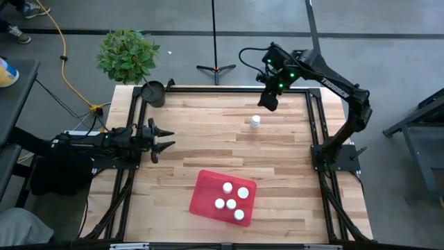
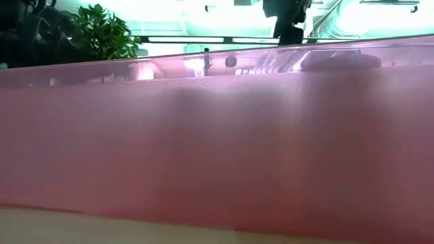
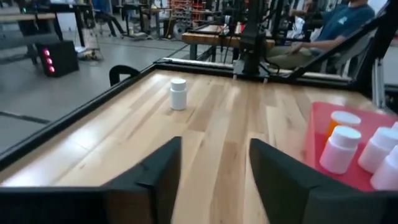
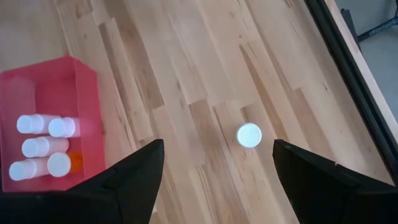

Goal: Pick and place pill bottles into a basket
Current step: Put the white medicine bottle into the red container

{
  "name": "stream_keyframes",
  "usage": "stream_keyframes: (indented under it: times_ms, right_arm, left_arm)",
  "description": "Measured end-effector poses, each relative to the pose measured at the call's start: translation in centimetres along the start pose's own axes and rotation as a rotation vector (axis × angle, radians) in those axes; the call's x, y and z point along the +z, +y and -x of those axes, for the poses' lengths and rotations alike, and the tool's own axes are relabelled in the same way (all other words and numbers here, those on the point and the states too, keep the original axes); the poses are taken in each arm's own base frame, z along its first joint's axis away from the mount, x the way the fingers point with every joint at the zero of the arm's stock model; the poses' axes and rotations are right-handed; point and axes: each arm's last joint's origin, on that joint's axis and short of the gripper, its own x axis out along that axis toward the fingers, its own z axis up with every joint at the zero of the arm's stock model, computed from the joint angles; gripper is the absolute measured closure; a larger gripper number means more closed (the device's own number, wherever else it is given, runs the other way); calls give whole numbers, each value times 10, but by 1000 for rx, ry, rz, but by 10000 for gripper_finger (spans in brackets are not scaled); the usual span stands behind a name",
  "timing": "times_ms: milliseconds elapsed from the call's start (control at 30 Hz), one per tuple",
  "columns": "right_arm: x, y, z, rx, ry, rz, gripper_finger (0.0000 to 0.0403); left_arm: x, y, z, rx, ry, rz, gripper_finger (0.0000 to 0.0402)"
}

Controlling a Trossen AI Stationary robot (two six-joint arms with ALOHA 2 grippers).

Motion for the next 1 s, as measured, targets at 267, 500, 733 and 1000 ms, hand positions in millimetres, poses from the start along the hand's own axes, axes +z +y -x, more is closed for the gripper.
stream_keyframes:
  times_ms: [267,500,733,1000]
  right_arm:
    - [0,-2,0,-57,4,-3,111]
    - [-6,-9,-22,-86,59,-26,111]
    - [-21,-25,-67,-144,135,-53,111]
    - [-28,-36,-103,-166,68,-162,111]
  left_arm:
    - [0,0,0,5,1,-141,371]
    - [0,0,0,3,1,-154,343]
    - [0,0,0,2,1,-174,379]
    - [0,0,0,-4,2,-175,345]
